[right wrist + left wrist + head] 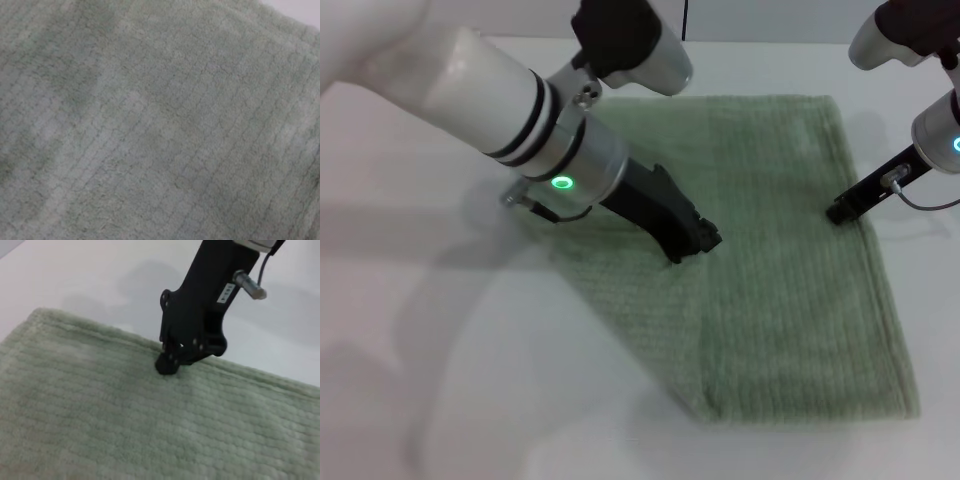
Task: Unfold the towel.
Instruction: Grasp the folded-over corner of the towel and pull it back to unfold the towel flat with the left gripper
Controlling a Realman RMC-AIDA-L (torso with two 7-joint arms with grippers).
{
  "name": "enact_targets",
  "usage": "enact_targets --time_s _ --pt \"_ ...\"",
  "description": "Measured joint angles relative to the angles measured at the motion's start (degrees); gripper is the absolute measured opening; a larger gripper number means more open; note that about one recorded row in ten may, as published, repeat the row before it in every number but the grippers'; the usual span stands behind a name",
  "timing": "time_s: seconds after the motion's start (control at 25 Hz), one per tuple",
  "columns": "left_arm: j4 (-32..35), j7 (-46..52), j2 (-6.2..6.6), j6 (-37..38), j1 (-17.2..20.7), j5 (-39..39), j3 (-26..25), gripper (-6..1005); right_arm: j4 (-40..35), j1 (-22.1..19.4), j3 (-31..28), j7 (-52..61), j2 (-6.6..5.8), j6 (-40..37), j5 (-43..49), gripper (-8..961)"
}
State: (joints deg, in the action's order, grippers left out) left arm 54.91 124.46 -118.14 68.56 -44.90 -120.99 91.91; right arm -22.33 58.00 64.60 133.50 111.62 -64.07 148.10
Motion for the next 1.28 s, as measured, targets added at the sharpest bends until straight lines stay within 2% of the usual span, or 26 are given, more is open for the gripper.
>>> enact_targets --time_s 0.04,0.28,0.44,0.72,1.08,1.28 --pt "1.5 -0.7 0.02 2.9 0.7 -1.2 -2.8 59 0.0 0.0 0.0 0.0 -0.03 0.0 0.0 -1" --pt "4.3 -1.3 0.08 7.1 2.1 -3.4 -6.8 60 0.0 0.0 0.0 0.0 -0.15 0.0 0.0 -1" --pt "6.2 -2.9 0.11 12.7 2.9 -3.9 -10.1 60 0.0 0.0 0.0 0.0 -0.22 0.0 0.0 -1" --pt "7.0 -3.1 0.11 16.6 3.2 -5.0 -11.2 60 0.0 0.0 0.0 0.0 -0.27 -0.1 0.0 -1" --pt "13.8 -3.9 0.04 23.7 6.4 -4.4 -13.5 56 0.0 0.0 0.0 0.0 -0.39 -0.1 0.0 -1" --pt "13.8 -3.9 0.03 26.2 6.5 -4.9 -13.6 57 0.0 0.1 0.1 0.0 -0.42 -0.2 0.0 -1"
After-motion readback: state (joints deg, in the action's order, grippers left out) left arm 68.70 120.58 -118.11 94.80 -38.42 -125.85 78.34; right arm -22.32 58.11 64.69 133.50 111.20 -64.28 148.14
